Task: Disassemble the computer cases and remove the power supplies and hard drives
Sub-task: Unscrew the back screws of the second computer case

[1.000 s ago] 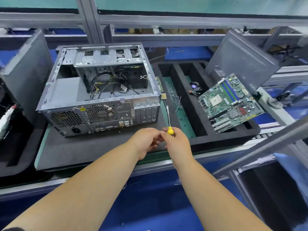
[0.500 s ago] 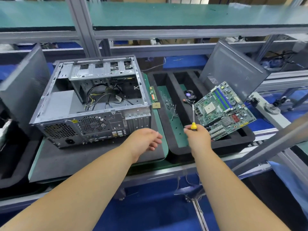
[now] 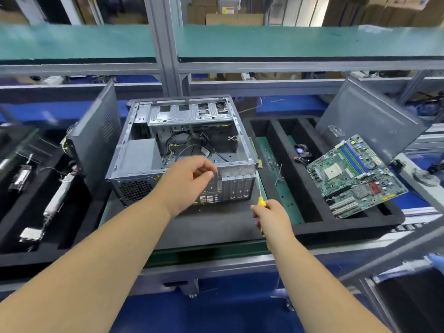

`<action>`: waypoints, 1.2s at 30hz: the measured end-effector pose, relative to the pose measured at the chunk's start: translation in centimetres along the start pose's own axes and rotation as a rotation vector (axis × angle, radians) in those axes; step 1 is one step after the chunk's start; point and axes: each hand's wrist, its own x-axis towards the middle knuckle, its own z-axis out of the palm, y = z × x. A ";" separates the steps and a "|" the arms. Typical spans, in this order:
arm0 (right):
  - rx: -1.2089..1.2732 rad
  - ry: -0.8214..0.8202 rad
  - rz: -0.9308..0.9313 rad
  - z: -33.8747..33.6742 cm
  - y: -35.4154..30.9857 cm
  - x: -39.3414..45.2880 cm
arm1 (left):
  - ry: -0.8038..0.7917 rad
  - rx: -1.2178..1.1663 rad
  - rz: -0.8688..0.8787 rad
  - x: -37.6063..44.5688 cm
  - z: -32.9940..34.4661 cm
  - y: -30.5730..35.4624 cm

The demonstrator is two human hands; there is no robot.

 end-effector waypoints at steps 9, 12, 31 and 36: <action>-0.124 -0.079 0.008 7.8 -0.4 -5.2 | -0.240 0.697 0.137 2.0 -7.6 -6.1; -0.187 -0.096 0.015 10.6 -0.3 -6.5 | -0.412 0.768 0.168 2.6 -8.7 -7.2; -0.248 -0.123 0.123 19.4 -1.2 -9.3 | -0.347 0.514 0.308 4.0 -10.6 -10.9; -0.261 -0.092 0.112 19.5 -1.6 -9.6 | -0.340 0.495 0.296 3.8 -10.8 -10.7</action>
